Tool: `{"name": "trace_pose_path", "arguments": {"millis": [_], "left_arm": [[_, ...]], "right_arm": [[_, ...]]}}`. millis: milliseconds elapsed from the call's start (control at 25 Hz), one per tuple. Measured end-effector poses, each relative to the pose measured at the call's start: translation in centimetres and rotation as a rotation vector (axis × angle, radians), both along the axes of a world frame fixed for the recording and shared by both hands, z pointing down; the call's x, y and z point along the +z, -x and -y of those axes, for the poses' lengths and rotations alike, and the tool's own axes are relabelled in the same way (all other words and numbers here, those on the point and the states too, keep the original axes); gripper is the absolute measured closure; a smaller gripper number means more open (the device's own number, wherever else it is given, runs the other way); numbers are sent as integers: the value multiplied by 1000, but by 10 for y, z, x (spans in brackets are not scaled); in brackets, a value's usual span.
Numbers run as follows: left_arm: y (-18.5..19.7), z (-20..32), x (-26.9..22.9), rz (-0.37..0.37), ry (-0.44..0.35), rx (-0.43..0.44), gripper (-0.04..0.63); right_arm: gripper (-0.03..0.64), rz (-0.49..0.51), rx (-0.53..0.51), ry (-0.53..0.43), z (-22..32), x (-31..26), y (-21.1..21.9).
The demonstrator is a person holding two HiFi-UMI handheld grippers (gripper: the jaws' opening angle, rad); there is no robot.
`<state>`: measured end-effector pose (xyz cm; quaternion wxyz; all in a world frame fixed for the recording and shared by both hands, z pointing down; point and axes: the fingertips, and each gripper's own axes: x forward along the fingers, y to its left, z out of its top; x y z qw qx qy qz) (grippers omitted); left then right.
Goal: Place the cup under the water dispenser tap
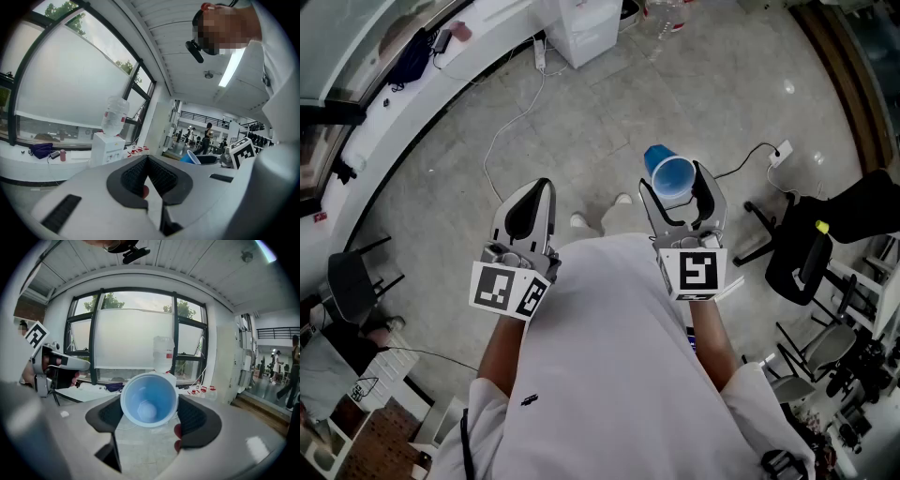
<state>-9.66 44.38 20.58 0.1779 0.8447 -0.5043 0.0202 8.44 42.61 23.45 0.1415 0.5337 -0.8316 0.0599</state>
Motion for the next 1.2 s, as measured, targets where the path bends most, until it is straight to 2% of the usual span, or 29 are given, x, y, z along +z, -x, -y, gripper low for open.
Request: {"name": "trace_pose_path", "arguments": {"millis": [240,520,800,960,1200], "left_arm": [[-49,-14,-16,6,-20,29,588],[-71,1,-28,31,-36,29,589],[-75,16,-32,47,-40,-26,589],[-78,24,-27,45,-57,-44,588],[-81,50,-23,44,-42,-54,588]], "right_arm": [[244,21,-29,-5,-17,-11,-22],[244,90,-66,-26,0,-33,-23],[244,99,-77,-12,23,-26,-35],[244,87,-92,-39,34,-23,-42],[244,92,-93,-22,64,-21,-54]]}}
